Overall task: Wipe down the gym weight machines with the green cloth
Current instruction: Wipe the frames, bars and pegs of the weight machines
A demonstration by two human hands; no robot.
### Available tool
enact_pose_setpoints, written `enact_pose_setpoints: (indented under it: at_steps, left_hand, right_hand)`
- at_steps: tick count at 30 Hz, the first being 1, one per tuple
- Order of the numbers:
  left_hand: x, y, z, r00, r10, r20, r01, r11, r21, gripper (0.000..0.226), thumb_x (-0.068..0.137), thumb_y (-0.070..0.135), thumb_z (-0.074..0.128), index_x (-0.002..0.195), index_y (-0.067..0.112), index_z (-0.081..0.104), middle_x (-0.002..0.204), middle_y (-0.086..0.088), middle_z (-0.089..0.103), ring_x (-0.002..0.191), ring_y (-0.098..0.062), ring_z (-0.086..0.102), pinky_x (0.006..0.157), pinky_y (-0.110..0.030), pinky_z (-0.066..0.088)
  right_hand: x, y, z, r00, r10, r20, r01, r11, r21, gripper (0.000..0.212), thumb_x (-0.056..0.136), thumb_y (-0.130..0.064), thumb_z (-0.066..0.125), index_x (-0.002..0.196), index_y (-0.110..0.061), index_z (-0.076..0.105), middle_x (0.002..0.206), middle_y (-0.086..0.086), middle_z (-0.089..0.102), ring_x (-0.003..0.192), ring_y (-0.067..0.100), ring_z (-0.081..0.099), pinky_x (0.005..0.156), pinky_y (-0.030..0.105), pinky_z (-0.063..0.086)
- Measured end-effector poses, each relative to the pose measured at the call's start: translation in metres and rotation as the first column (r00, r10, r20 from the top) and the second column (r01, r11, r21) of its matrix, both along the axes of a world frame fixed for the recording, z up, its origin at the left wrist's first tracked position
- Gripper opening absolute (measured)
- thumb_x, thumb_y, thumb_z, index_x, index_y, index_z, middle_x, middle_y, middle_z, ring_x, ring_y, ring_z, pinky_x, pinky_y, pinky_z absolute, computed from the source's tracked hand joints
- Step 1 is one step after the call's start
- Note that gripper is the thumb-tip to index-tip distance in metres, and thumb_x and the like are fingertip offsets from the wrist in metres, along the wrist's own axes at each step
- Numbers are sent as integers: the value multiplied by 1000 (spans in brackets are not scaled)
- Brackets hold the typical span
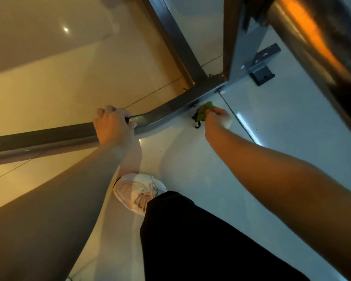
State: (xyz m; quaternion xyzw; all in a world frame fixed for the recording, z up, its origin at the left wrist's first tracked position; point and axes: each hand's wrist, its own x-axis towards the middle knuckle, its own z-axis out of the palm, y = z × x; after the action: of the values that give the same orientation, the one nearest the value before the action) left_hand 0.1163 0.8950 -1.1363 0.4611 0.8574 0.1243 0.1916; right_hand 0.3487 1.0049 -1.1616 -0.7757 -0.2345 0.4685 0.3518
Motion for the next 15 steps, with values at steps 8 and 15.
enact_pose_setpoints:
  at_steps: [8, 15]
  left_hand:
    - [-10, -13, 1, 994, 102, -37, -104, 994, -38, 39, 92, 44, 70, 121, 19, 67, 124, -10, 53, 122, -34, 39, 98, -45, 35]
    - [-23, -21, 2, 994, 80, -73, -87, 992, -90, 39, 93, 42, 70, 127, 25, 67, 129, -9, 50, 126, -34, 39, 103, -47, 35]
  right_hand:
    - [-86, -59, -5, 975, -9, -220, -40, 975, -216, 30, 90, -11, 75, 117, -23, 69, 108, -1, 65, 90, 14, 62, 75, 24, 57]
    - [-61, -23, 8, 986, 103, -133, -124, 979, -164, 35, 94, -20, 72, 128, -19, 65, 106, -6, 65, 84, 7, 62, 51, 13, 42]
